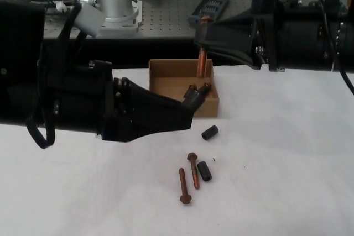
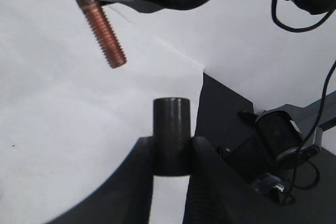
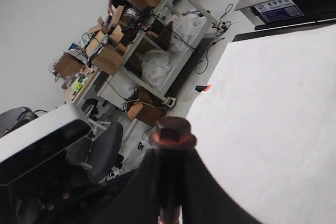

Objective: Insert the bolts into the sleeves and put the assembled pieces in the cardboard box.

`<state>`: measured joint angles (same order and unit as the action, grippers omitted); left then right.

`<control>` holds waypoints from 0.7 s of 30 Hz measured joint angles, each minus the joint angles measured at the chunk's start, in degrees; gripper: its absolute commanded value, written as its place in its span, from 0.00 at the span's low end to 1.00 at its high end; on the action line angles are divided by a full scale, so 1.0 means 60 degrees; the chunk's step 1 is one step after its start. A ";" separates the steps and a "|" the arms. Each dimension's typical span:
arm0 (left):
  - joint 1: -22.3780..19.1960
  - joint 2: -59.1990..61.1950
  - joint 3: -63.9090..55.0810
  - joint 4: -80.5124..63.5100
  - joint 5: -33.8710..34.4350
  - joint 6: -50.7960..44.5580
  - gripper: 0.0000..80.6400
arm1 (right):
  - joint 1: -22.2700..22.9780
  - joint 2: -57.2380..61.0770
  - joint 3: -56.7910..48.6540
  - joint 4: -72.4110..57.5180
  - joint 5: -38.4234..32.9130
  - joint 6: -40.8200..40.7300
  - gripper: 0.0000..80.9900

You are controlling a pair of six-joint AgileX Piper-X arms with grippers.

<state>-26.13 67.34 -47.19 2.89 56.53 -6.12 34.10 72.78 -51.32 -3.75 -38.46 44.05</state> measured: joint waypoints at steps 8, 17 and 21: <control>0.0000 0.0000 0.0000 -0.0481 -0.0295 -0.0013 0.01 | 0.0018 0.0000 0.0000 -0.0022 -0.0492 0.0006 0.03; 0.0000 0.0000 0.0041 -0.0481 -0.0381 -0.0013 0.01 | 0.0018 0.0000 0.0000 -0.0210 -0.0854 0.0023 0.03; 0.0000 0.0000 0.0041 -0.0481 -0.0381 -0.0013 0.01 | 0.0088 0.0000 0.0000 -0.0506 -0.1037 0.0019 0.03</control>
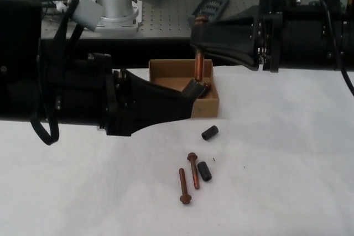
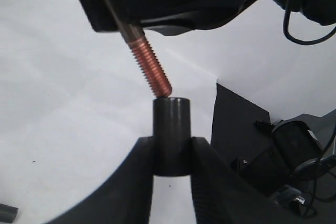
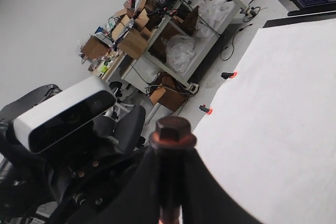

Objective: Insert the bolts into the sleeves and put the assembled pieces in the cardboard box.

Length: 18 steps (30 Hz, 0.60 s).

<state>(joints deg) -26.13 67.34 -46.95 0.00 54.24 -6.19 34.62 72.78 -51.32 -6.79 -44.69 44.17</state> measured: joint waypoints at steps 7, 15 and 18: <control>0.0000 0.0000 0.0000 0.0000 0.0000 0.0000 0.01 | 0.0280 0.0000 0.0000 -0.0132 -0.0011 0.0000 0.03; 0.0000 0.0000 0.0010 -0.0588 -0.0250 -0.0348 0.01 | 0.0426 0.0000 0.0000 -0.0155 0.0277 0.0000 0.03; 0.0000 0.0000 0.0010 -0.0515 -0.0250 -0.0574 0.01 | 0.0321 0.0000 0.0000 -0.0176 0.0355 0.0000 0.03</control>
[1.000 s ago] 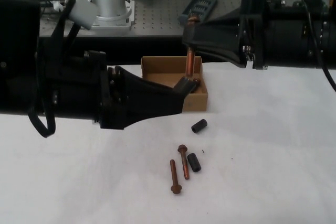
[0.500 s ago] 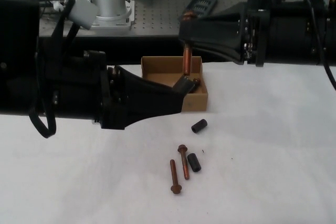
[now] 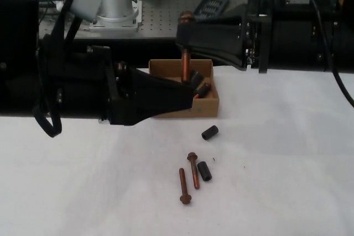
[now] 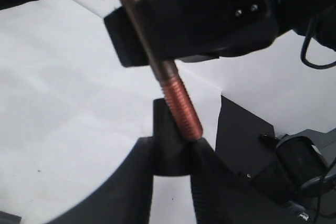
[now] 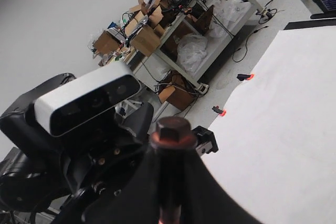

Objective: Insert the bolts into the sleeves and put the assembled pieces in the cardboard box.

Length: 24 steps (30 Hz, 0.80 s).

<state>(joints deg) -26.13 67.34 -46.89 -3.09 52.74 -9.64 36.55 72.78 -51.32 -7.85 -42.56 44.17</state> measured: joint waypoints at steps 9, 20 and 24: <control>0.0000 0.0000 0.0000 0.0515 -0.0011 -0.0029 0.01 | -0.0434 0.0000 0.0000 -0.0018 0.0130 0.0000 0.03; 0.0000 0.0000 0.0000 0.0006 -0.0262 -0.0069 0.01 | -0.0434 0.0000 0.0000 -0.0018 0.0100 0.0000 0.03; 0.0000 0.0000 0.0000 -0.0090 -0.0258 -0.0063 0.01 | -0.0434 0.0000 0.0000 -0.0018 0.0071 0.0000 0.03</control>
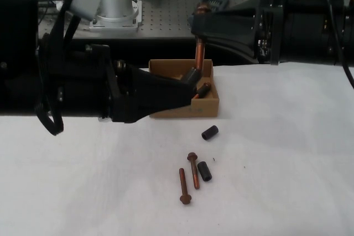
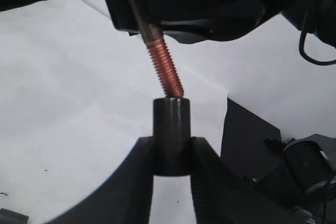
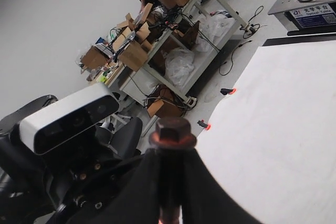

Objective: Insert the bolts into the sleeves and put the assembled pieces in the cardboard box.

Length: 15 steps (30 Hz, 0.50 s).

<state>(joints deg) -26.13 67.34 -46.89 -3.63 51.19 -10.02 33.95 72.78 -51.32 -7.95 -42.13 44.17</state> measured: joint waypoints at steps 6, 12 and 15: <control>0.0000 0.0000 0.0000 -0.0069 0.0000 0.0000 0.01 | 0.0000 0.0000 0.0000 0.0000 -0.0014 0.0000 0.03; 0.0000 0.0000 0.0000 -0.0176 -0.0071 0.0000 0.01 | 0.0080 0.0000 0.0000 0.0000 -0.0073 0.0120 0.03; 0.0000 0.0000 0.0000 -0.0241 -0.0099 0.0000 0.01 | 0.0128 0.0000 0.0000 0.0000 -0.0073 0.0131 0.03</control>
<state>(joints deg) -26.13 67.34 -46.89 -5.08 50.59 -10.02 34.72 72.78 -51.32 -7.95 -42.57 44.95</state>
